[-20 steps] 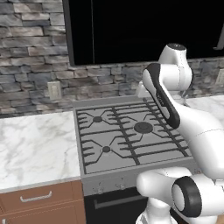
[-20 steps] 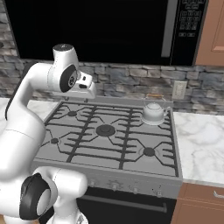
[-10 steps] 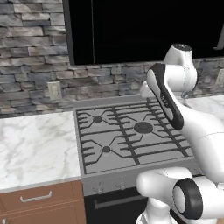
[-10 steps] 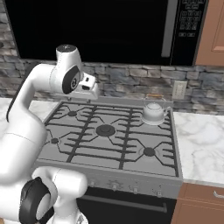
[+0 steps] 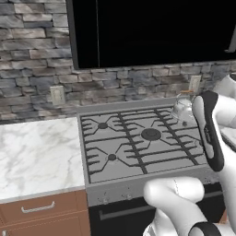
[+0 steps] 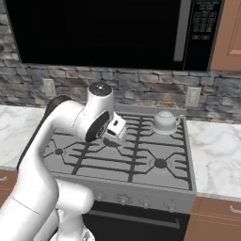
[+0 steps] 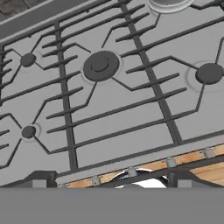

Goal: Lower the heat of the kettle.

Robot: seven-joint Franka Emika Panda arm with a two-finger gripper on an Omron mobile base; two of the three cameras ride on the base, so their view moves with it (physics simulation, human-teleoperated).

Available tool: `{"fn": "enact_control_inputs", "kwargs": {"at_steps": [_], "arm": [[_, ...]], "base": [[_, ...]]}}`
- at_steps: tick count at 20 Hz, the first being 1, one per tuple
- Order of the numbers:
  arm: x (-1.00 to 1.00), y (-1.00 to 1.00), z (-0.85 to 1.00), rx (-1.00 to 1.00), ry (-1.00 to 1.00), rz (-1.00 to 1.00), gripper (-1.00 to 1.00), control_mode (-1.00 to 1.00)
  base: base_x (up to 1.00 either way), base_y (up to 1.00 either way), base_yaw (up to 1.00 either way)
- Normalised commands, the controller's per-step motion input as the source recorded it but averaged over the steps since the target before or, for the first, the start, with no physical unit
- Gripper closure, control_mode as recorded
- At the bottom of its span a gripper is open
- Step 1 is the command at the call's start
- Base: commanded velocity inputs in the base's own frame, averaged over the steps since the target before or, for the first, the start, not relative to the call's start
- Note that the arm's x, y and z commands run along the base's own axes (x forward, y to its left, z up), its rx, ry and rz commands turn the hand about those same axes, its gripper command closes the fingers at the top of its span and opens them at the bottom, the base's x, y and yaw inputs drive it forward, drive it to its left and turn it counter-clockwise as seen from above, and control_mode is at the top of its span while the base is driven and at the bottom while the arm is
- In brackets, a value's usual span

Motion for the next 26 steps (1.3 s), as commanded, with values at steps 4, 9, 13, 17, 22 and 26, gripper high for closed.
{"fn": "enact_control_inputs", "kwargs": {"at_steps": [4,9,13,17,22,26], "arm": [[-0.36,-0.38,-0.31,0.06,0.0,-0.07,-1.0,-1.0],[-0.47,-0.28,-0.13,0.01,-0.02,0.0,-1.0,-1.0],[-0.59,-0.02,-0.28,0.0,-0.08,0.02,-1.0,-1.0],[-0.42,-0.08,-0.36,0.02,-0.01,0.0,-1.0,-1.0],[-0.21,-0.16,-0.35,0.25,-0.03,-0.1,-1.0,-1.0],[-0.2,-0.53,-0.39,0.22,-0.04,-0.09,-1.0,-1.0]], "base": [[0.0,0.0,0.0],[0.0,0.0,0.0],[0.0,0.0,0.0],[0.0,0.0,0.0],[0.0,0.0,0.0],[0.0,0.0,0.0]]}}
